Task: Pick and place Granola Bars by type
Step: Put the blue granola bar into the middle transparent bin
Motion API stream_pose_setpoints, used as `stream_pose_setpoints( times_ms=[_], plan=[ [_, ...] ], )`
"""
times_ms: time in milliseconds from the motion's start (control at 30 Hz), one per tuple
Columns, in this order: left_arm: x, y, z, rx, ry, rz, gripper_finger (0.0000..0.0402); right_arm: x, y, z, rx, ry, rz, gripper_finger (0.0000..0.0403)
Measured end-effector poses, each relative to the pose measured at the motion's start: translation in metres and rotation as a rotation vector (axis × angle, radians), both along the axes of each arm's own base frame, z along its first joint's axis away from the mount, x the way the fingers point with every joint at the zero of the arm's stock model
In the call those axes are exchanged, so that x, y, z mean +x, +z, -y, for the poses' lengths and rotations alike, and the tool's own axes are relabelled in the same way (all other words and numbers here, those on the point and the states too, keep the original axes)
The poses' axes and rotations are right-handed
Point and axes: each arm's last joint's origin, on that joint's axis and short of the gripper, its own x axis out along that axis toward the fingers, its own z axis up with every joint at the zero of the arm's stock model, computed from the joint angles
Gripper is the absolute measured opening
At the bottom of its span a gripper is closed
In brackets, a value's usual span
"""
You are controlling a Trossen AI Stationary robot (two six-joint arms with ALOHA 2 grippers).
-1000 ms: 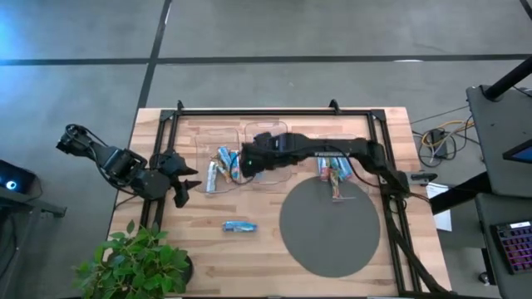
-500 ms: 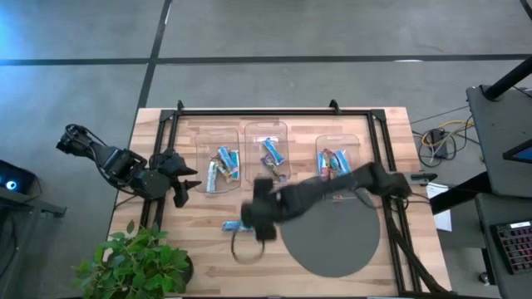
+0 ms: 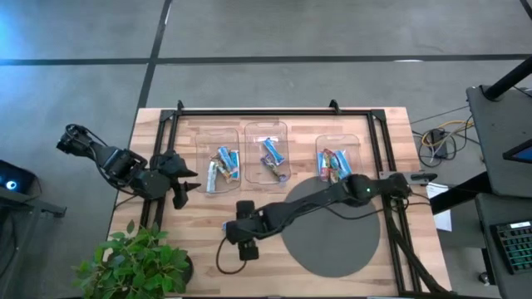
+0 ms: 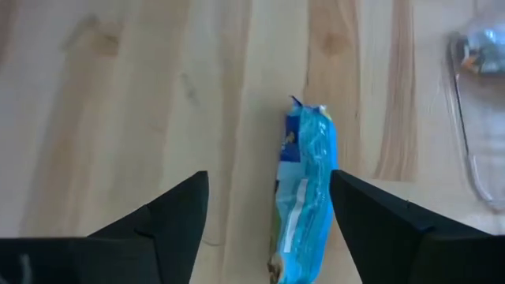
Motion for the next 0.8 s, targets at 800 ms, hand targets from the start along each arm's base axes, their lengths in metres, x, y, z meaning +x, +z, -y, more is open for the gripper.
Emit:
stream_pose_setpoints(
  times_ms=[800],
  plan=[
    [-0.001, -0.002, -0.001, 0.021, 0.006, -0.027, 0.0168, -0.003, -0.055, 0.022, 0.014, -0.221, -0.244, 0.0124]
  ],
)
